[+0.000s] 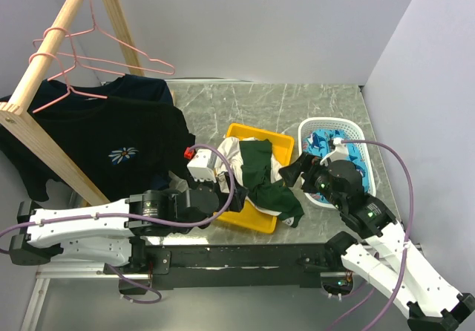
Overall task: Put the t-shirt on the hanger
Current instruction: Pick up the T-shirt and place it in the bin.
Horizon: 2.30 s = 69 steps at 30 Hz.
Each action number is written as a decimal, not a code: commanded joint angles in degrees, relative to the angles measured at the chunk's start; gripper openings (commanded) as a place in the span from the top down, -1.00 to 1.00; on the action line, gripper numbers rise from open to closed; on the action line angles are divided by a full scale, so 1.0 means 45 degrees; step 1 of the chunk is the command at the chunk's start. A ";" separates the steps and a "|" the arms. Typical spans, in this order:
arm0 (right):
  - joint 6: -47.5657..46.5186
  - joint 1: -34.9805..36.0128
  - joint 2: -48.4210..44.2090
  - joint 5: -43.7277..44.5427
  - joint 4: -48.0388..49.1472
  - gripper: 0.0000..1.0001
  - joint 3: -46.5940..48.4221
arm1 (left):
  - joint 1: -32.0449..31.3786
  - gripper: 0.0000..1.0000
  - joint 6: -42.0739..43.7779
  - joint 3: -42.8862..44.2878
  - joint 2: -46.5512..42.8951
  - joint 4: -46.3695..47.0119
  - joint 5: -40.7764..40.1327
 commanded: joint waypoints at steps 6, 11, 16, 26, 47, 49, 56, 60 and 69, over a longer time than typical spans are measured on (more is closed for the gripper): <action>-0.0504 -0.0028 0.0700 -0.0734 0.0456 -1.00 0.0366 | -0.0064 -0.93 0.0317 -0.0197 -0.0675 -0.0077 -0.0161; -0.0640 0.0089 0.1208 -0.0774 0.0534 -1.00 0.0444 | -0.0064 -0.93 0.0122 -0.0237 -0.0734 -0.0253 -0.0141; -0.0738 0.0537 0.1813 -0.0501 0.0612 -1.00 0.0775 | -0.0064 -0.93 0.0005 -0.0412 -0.0734 -0.0194 -0.0024; -0.1148 0.3428 0.6318 0.2487 0.0319 -1.00 0.2670 | -0.0064 -0.93 -0.0718 -0.0939 -0.0596 -0.0195 0.0561; -0.2202 0.3528 1.2187 0.2039 0.1160 0.81 0.4740 | -0.0064 -0.93 -0.0562 -0.1858 -0.1144 0.0273 0.1714; -0.2222 0.3275 1.1526 0.2370 0.0672 1.00 0.5228 | -0.0064 -0.93 -0.0387 -0.1839 -0.1086 0.0527 0.1889; -0.2164 0.2123 0.8204 0.3756 -0.0695 1.00 0.7141 | -0.0045 -0.93 -0.0171 -0.1760 -0.0442 0.1055 0.2183; -0.2203 0.1925 0.6778 0.5277 -0.1456 1.00 0.9285 | 0.0557 -0.93 -0.0191 -0.1740 0.0202 0.1348 0.2689; -0.3237 0.1945 0.4472 0.8365 -0.0874 1.00 1.2414 | 0.3936 -0.93 0.1018 -0.1898 0.1823 0.3847 0.6049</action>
